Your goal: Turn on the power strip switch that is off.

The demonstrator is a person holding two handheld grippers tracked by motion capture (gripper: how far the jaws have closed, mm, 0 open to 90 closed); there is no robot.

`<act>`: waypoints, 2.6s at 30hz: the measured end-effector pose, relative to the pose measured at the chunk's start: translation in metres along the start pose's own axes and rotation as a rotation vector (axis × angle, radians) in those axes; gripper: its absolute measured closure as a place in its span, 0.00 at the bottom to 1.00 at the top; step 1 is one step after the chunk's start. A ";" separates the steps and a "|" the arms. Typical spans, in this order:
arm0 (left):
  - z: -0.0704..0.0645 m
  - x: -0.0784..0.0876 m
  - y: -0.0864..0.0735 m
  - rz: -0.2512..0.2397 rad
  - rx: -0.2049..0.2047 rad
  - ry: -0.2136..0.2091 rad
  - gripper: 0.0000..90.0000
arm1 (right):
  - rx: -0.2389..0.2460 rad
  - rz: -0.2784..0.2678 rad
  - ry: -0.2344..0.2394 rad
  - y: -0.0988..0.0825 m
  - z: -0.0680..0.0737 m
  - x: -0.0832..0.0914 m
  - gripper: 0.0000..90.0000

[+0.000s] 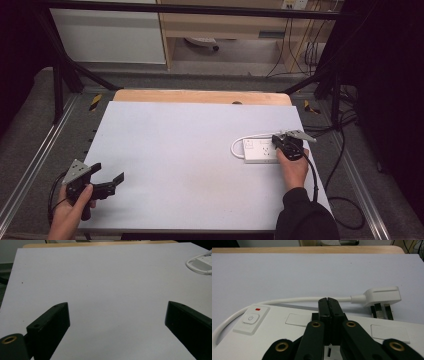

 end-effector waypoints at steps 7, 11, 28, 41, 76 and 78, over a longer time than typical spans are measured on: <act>0.000 0.000 0.000 -0.003 0.002 0.000 0.07 | -0.004 -0.005 0.001 0.002 0.000 0.002 1.00; 0.001 0.001 0.000 -0.002 0.003 0.001 0.07 | -0.006 -0.005 0.002 0.003 0.000 0.002 1.00; 0.001 0.001 0.000 -0.003 0.001 0.002 0.07 | -0.008 -0.002 -0.001 0.004 -0.004 0.003 1.00; 0.001 0.002 0.000 -0.006 0.006 0.002 0.07 | -0.023 -0.019 0.016 0.008 -0.002 0.006 1.00; 0.001 0.002 0.000 -0.004 0.003 -0.001 0.07 | 0.005 -0.025 0.041 0.022 0.004 0.007 0.67; 0.001 0.002 0.000 -0.001 0.001 -0.001 0.07 | -0.002 -0.026 0.049 0.024 0.005 0.007 0.59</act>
Point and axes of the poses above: each handheld gripper's, and its own axes: x roughly backward along the jaws, y roughly out of its top, z roughly to its left, the point moved 2 cm from there along -x, roughly forward along the jaws, and after that the axes turned 11 degrees about x, right-handed, at the moved point
